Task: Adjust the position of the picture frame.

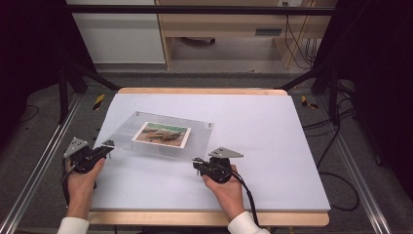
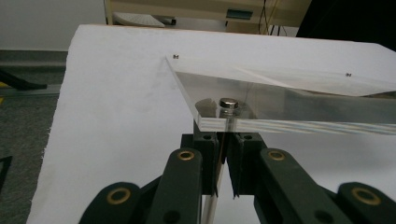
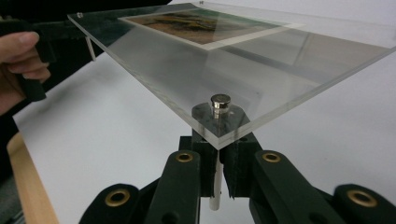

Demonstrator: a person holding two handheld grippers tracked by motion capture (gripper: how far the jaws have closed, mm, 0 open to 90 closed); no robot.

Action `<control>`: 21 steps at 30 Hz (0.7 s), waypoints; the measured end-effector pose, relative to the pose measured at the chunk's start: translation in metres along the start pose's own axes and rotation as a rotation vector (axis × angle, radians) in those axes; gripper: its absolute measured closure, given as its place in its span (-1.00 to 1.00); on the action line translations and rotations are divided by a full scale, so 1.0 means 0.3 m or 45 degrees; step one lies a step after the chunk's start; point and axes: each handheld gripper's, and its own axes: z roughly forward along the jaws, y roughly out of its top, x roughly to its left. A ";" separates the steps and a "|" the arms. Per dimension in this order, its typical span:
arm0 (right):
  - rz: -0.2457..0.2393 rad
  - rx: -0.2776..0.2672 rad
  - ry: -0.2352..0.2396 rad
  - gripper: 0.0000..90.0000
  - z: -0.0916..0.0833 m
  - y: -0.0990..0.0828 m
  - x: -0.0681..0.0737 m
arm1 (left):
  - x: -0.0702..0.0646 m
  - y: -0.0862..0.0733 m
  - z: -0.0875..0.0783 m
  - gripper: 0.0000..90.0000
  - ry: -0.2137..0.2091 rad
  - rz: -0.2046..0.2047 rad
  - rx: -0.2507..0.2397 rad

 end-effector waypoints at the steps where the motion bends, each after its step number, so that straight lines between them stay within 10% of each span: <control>1: -0.014 -0.008 -0.008 0.74 0.000 -0.003 0.002 | -0.001 0.001 -0.001 0.82 0.002 -0.008 0.008; 8: -0.095 -0.077 -0.093 0.72 0.004 -0.005 0.007 | -0.009 0.015 -0.012 0.82 -0.008 -0.031 0.020; 21: -0.042 -0.132 -0.124 0.71 0.008 0.000 0.016 | -0.015 0.021 -0.019 0.82 -0.012 -0.041 0.032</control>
